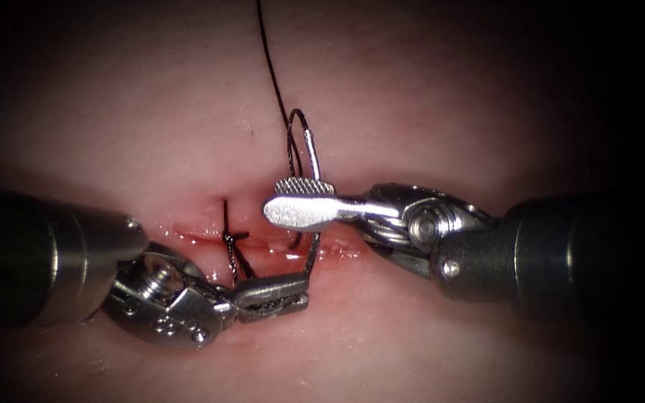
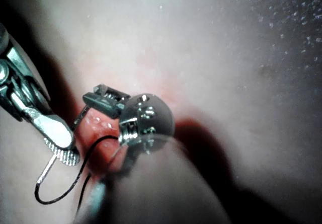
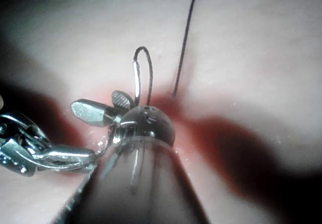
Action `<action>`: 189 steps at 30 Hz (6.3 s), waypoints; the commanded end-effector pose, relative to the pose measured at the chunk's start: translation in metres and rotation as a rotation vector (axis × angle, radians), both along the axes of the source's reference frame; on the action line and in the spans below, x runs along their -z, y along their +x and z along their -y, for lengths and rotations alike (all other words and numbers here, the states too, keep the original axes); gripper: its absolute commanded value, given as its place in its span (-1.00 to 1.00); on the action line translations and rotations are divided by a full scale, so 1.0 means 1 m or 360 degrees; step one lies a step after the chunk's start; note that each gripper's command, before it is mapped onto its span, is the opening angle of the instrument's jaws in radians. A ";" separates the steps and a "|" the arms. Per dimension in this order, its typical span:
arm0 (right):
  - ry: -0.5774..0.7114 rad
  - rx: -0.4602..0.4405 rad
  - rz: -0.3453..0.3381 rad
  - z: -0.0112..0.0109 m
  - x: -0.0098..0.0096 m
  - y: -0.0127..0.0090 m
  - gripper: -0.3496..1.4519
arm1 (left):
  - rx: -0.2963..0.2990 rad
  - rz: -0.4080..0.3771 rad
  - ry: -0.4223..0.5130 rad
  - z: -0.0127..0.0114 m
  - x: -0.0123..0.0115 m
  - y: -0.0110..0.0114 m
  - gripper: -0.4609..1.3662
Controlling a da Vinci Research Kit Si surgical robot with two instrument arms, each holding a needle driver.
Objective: Wound Closure
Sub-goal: Hand the needle to the right, then open the wound using the left gripper
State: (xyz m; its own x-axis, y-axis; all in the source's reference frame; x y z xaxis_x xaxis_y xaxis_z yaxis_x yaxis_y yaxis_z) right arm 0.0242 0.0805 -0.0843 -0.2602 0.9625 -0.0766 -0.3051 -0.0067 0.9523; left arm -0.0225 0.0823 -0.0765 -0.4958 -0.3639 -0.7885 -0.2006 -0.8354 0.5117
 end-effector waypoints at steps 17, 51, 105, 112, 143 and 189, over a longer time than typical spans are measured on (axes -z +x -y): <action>-0.0039 0.0024 -0.0013 0.0005 0.0024 -0.0003 0.70 | -0.0028 -0.0031 -0.0038 -0.0001 0.0001 -0.0001 -0.88; -0.0153 0.0018 0.0076 -0.0013 0.0057 -0.0048 0.59 | 0.0013 -0.0474 -0.0429 0.0009 0.0026 -0.0006 -0.88; -0.0141 0.0075 0.0279 -0.0004 0.0018 -0.0005 0.59 | -0.0068 -0.0595 -0.0625 0.0014 0.0035 -0.0012 -0.88; -0.0147 0.0083 0.0290 -0.0004 0.0017 -0.0006 -0.45 | -0.0071 -0.0585 -0.0629 0.0015 0.0035 -0.0012 -0.88; -0.0310 0.0017 0.0268 -0.0021 0.0007 -0.0040 -1.00 | 0.0110 -0.0209 0.0026 -0.0009 0.0048 0.0013 0.13; -0.0899 -0.0219 -0.0078 -0.0066 0.0065 -0.0041 -1.00 | -0.0033 -0.0288 0.1425 -0.0032 -0.0039 0.0012 -0.18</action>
